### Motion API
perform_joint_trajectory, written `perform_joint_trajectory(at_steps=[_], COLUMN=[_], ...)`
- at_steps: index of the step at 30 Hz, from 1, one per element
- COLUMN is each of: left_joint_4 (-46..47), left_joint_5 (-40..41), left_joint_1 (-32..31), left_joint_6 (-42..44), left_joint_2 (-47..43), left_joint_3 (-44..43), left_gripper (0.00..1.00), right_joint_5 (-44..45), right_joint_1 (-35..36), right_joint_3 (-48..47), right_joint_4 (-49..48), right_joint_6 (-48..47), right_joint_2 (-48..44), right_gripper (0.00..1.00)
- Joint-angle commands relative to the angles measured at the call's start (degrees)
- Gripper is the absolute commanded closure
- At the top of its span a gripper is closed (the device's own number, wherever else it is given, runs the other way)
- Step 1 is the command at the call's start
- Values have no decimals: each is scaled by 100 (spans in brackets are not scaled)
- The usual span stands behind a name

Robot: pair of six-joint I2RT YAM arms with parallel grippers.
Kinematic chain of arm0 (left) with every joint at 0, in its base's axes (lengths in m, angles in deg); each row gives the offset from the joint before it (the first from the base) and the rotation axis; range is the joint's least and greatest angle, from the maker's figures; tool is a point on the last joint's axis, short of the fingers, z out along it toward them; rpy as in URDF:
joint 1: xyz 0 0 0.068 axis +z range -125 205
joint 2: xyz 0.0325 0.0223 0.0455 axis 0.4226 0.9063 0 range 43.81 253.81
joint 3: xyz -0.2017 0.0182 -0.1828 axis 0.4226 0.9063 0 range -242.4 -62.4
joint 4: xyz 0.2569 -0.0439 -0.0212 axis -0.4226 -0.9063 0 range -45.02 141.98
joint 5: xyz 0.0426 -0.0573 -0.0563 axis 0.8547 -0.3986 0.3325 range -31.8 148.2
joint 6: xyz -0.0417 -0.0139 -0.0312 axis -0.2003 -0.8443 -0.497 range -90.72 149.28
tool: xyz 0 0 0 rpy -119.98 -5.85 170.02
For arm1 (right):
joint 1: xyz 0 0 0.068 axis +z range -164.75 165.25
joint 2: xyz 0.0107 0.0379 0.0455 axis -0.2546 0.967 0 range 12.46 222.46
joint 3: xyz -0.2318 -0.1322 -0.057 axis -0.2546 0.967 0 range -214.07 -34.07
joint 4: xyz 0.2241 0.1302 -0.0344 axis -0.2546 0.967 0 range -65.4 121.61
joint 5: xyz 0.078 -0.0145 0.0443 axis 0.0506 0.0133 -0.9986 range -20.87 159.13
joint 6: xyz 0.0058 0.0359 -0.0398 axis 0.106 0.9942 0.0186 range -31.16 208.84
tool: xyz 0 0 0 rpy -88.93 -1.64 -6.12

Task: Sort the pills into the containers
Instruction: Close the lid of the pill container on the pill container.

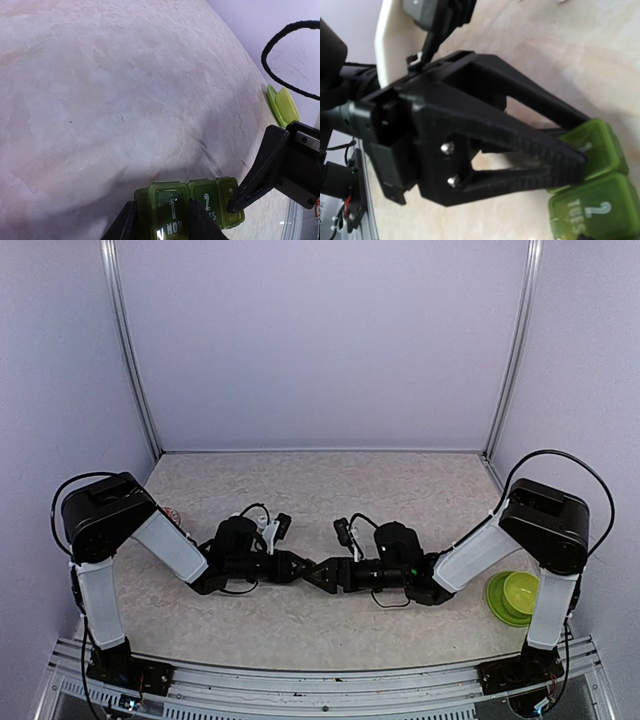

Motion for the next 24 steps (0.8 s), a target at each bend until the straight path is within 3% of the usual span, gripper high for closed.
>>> perform_joint_trajectory(at_steps=[1, 24], left_joint_4=[-388, -463], left_joint_5=[-7, 28], left_joint_1=[24, 29], left_joint_6=[37, 62], left_joint_2=[164, 146], left_joint_3=[-54, -63], left_gripper=[68, 68], right_joint_5=[3, 110], right_joint_1=[90, 188], right_joint_3=[-45, 100], right_joint_4=[-27, 35], right_joint_6=[6, 141], right_joint_2=[93, 275], right_gripper=[18, 18])
